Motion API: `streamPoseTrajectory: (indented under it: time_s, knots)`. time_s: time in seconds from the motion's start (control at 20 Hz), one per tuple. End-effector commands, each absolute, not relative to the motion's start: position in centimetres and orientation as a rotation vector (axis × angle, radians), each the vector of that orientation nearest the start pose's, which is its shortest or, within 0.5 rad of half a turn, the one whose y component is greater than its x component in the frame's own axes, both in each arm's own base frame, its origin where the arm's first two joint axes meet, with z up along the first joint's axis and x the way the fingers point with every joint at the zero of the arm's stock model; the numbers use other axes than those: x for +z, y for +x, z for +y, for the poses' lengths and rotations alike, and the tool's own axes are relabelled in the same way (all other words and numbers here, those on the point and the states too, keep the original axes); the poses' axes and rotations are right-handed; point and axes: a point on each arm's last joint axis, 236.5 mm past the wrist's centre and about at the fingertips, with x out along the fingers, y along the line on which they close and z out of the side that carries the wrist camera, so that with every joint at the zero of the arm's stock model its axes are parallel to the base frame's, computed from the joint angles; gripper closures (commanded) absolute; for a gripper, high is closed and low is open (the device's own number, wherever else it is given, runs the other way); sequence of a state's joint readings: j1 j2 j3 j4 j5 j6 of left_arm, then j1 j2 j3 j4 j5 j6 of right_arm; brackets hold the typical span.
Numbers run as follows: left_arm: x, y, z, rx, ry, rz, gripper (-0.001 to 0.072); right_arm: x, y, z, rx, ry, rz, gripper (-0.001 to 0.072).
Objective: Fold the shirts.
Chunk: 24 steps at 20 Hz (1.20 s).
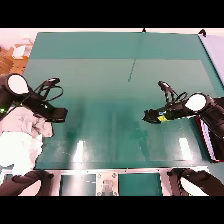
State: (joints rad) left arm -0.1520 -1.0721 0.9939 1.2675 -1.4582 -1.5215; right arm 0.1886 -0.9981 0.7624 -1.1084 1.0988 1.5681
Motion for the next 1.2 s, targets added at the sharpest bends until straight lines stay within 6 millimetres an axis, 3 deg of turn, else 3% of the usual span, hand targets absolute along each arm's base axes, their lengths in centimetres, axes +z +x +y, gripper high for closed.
streamPoseTrajectory:
  time_s: [0.0, 0.05, 0.15, 0.2, 0.25, 0.3, 0.35, 0.45, 0.55, 0.7, 0.8, 0.85, 0.9, 0.95, 1.05, 1.15]
  knots:
    - [1.9, 26.0, -10.7, -0.358, -0.093, 1.511, 0.0684, -1.1, 27.0, 14.8, 0.369, 0.326, 1.352, 0.0698]
    - [1.7, 26.5, -10.1, -0.334, -0.067, 1.495, 0.0684, -1.1, 27.0, 14.8, 0.369, 0.326, 1.352, 0.0698]
    - [1.2, 27.8, -6.3, -0.217, 0.077, 1.459, 0.0682, -1.1, 27.0, 14.8, 0.369, 0.326, 1.352, 0.0698]
    - [1.1, 28.6, -3.6, -0.139, 0.179, 1.44, 0.0549, -1.1, 27.0, 14.8, 0.369, 0.326, 1.352, 0.0698]
    - [1.3, 29.5, -1.2, -0.064, 0.273, 1.415, 0.0143, -1.1, 27.0, 14.8, 0.369, 0.326, 1.352, 0.0698]
    - [1.6, 30.6, 1.5, 0.04, 0.343, 1.375, 0.0004, -1.1, 27.0, 14.8, 0.369, 0.326, 1.352, 0.0698]
    - [1.6, 31.4, 3.1, 0.086, 0.417, 1.34, -0.0012, -1.0, 27.0, 14.8, 0.369, 0.326, 1.352, 0.0698]
    - [0.4, 32.2, 4.6, 0.101, 0.52, 1.296, -0.0012, -1.1, 27.0, 14.8, 0.369, 0.326, 1.352, 0.0698]
    - [-2.5, 31.7, 6.0, 0.101, 0.599, 1.322, -0.0012, -1.1, 27.0, 14.8, 0.369, 0.326, 1.352, 0.0698]
    - [-7.4, 28.5, 9.6, 0.15, 0.558, 1.486, -0.0011, -1.1, 27.0, 14.8, 0.369, 0.326, 1.352, 0.0698]
    - [-9.3, 26.5, 11.9, 0.198, 0.507, 1.596, -0.0009, -1.1, 26.9, 14.8, 0.369, 0.326, 1.352, 0.0698]
    - [-9.8, 25.8, 12.7, 0.217, 0.486, 1.63, 0.0106, -1.1, 27.0, 14.8, 0.369, 0.326, 1.352, 0.0698]
    - [-9.9, 25.3, 13.3, 0.234, 0.468, 1.651, 0.0371, -1.1, 27.0, 14.8, 0.369, 0.326, 1.352, 0.0698]
    - [-9.8, 25.1, 13.6, 0.243, 0.46, 1.658, 0.0687, -1.1, 27.0, 14.8, 0.369, 0.326, 1.352, 0.0698]
    - [-9.1, 25.2, 13.4, 0.235, 0.45, 1.674, 0.0685, -1.1, 27.0, 14.8, 0.369, 0.326, 1.352, 0.0698]
    - [-7.5, 26.6, 12.2, 0.215, 0.393, 1.661, 0.0685, -1.1, 27.0, 14.8, 0.369, 0.326, 1.352, 0.0698]
